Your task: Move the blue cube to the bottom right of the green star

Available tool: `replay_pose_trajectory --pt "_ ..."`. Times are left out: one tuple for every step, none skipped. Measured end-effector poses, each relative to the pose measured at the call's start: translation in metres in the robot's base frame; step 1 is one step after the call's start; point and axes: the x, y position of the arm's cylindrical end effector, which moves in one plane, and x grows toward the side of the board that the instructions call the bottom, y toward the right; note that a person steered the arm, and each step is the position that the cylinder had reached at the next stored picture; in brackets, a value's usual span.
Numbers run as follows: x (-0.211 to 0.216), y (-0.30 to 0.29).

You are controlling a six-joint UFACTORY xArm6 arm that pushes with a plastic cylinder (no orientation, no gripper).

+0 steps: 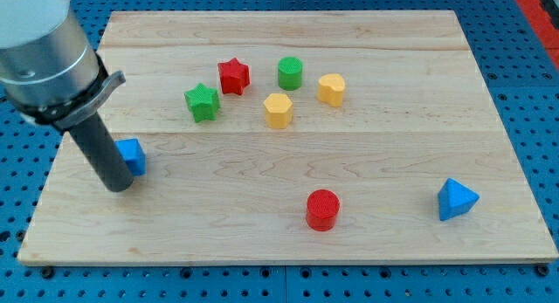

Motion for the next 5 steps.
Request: replay_pose_trajectory --pt "-0.006 -0.034" --pt "-0.023 -0.05" --pt "-0.038 -0.044" --pt "-0.037 -0.006" --pt "-0.037 0.03"
